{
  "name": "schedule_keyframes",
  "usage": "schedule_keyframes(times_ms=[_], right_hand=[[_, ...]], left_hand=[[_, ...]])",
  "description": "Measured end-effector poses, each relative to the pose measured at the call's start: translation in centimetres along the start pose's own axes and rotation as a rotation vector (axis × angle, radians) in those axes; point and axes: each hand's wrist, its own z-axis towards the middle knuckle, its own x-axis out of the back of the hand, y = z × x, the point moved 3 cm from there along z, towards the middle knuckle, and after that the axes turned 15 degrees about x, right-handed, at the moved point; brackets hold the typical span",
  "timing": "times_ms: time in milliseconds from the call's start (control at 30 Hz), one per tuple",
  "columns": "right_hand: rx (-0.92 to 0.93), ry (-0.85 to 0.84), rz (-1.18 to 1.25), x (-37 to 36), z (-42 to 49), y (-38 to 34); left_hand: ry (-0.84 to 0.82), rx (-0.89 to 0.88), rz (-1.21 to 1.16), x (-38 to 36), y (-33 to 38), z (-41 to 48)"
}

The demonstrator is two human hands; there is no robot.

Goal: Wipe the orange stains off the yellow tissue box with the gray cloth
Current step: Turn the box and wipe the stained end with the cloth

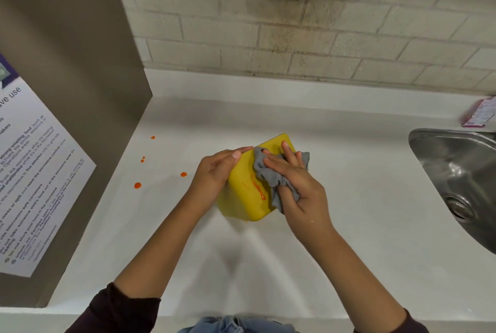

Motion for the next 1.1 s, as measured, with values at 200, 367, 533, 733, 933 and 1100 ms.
schedule_keyframes(times_ms=[200, 367, 533, 733, 933, 1100], right_hand=[[0.102, -0.159, -0.034, -1.6, -0.4, -0.8], [0.029, -0.075, 0.017, 0.1, -0.7, 0.0], [0.069, -0.115, -0.028, -2.0, 0.6, -1.2], [0.09, -0.188, 0.077, -0.7, -0.9, -0.5], [0.053, -0.085, -0.011, -1.3, 0.8, -0.5], [0.135, -0.213, 0.061, -1.9, -0.3, -0.9]], left_hand=[[-0.05, -0.029, -0.003, 0.1, 0.3, -0.1], [-0.025, -0.022, -0.009, 0.2, 0.2, 0.0], [0.002, -0.018, -0.04, 0.5, 0.3, 0.3], [-0.029, -0.021, -0.009, 0.6, 0.6, 0.1], [0.074, 0.047, 0.01, 0.7, 0.4, 0.7], [-0.008, 0.004, -0.018, 0.8, 0.4, 0.5]])
